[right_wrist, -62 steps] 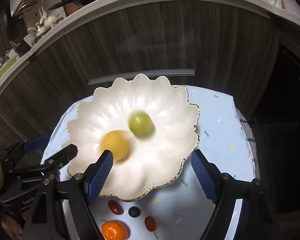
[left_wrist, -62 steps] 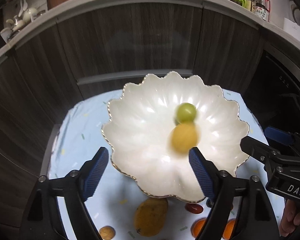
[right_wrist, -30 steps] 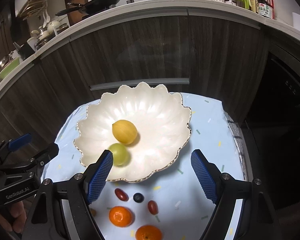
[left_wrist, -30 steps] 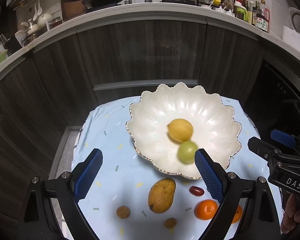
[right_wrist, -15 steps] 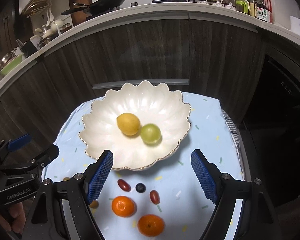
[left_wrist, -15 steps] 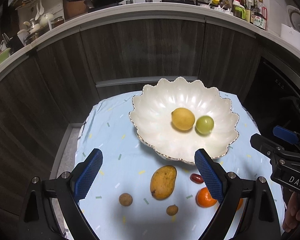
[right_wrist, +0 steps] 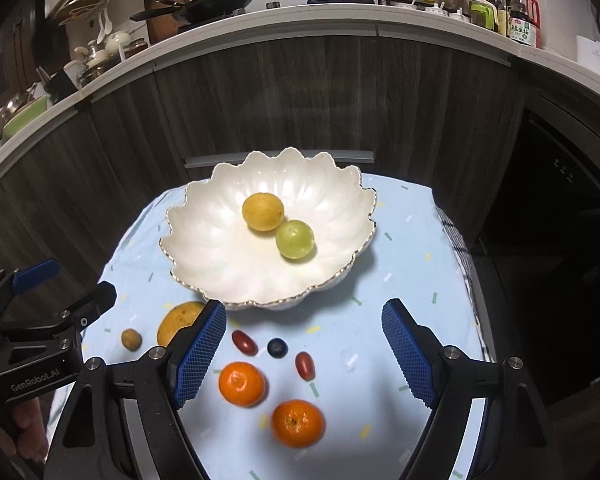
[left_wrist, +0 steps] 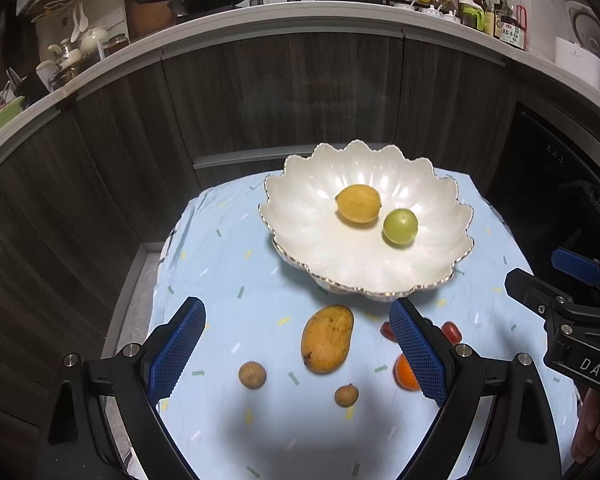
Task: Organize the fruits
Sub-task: 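Withdraw both tools from the bowl back toward the remaining fruits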
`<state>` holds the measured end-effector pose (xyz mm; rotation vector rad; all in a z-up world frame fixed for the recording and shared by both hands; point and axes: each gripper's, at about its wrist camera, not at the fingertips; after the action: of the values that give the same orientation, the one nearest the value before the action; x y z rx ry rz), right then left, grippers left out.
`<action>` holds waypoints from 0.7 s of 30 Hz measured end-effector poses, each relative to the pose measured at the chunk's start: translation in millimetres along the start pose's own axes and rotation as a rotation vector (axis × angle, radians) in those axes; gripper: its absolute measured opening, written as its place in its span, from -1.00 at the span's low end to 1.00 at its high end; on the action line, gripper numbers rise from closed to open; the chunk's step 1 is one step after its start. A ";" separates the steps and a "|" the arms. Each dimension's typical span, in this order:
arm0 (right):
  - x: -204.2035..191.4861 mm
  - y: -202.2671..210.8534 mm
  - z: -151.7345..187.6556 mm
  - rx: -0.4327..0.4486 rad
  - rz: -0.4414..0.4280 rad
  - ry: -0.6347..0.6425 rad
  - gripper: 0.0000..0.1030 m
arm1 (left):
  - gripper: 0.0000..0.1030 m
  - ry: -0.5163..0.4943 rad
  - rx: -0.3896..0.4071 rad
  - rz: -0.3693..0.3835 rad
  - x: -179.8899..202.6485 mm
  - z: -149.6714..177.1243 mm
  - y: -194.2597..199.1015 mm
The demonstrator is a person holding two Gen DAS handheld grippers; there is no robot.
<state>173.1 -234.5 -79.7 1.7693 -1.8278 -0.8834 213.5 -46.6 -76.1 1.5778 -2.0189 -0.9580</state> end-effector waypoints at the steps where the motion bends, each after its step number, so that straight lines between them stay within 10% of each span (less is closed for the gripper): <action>1: -0.4 0.4 2.3 -0.001 0.002 0.003 0.57 | 0.83 -0.001 -0.003 0.000 0.1 2.3 -0.2; 21: 1.2 -1.9 38.8 -0.019 0.057 0.014 0.57 | 0.83 -0.013 -0.003 0.004 5.6 36.1 -3.5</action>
<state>147.0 -230.2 -108.2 1.6996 -1.8455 -0.8613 189.8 -42.6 -103.8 1.5696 -2.0278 -0.9711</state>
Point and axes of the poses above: each gripper's, at about its wrist camera, not at the fingertips, and y roughly against the way its jaws point, x to its right, z to its underside, and after that the axes turned 1 degree about -y, right-handed
